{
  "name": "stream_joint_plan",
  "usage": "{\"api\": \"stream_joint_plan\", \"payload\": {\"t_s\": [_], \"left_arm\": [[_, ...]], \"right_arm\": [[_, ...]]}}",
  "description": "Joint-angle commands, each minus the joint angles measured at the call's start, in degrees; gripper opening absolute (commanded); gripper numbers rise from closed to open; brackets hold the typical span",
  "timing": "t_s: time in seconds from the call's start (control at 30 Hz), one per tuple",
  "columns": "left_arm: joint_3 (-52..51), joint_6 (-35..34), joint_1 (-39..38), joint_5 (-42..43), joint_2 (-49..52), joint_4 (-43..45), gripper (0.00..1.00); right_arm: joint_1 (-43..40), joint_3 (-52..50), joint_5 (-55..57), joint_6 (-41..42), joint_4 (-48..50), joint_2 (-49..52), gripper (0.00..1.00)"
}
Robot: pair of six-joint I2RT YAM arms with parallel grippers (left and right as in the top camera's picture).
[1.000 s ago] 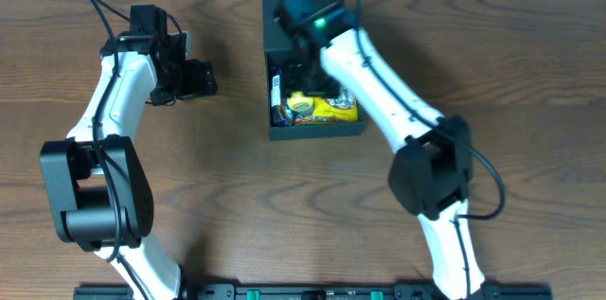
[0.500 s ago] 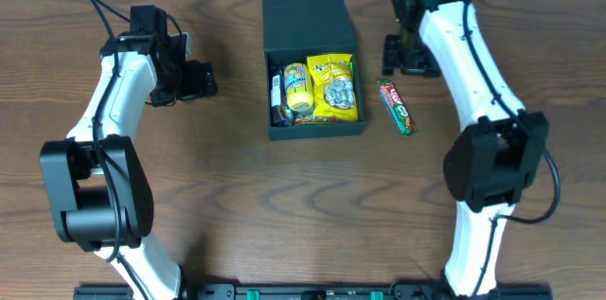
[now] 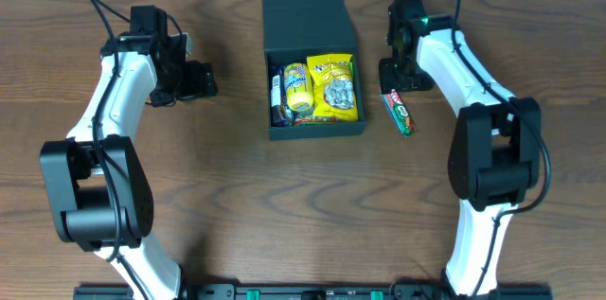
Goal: Pack container
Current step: 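Move the right gripper to the red bar and grasp it, then lower the red bar into the box and push it down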
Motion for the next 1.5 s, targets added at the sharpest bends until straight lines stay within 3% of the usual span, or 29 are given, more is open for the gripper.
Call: {"api": "stream_joint_plan", "payload": {"t_s": [0.0, 0.33, 0.77, 1.07, 1.3, 1.47], "left_arm": [[1.2, -0.24, 0.15, 0.22, -1.29, -0.2, 0.87], [1.2, -0.28, 0.15, 0.24, -1.29, -0.13, 0.87], [1.2, -0.46, 0.15, 0.24, -1.29, -0.02, 0.87], [1.2, -0.46, 0.15, 0.24, -1.29, -0.02, 0.87], [1.2, -0.46, 0.15, 0.22, -1.29, -0.04, 0.87], [1.2, -0.46, 0.15, 0.22, -1.29, -0.11, 0.87]], "right_arm": [[-0.15, -1.88, -2.34, -2.73, 1.14, -0.55, 0.53], [-0.15, -5.25, -3.8, -4.26, 2.38, -0.31, 0.45], [-0.15, -4.59, -3.8, -3.52, 1.79, -0.39, 0.2], [-0.09, 11.41, -4.37, 0.17, -8.74, -0.39, 0.13], [2.45, 25.51, -14.49, 3.28, -16.35, -0.39, 0.13], [7.08, 26.77, -21.27, 10.51, -16.5, -0.31, 0.12]]}}
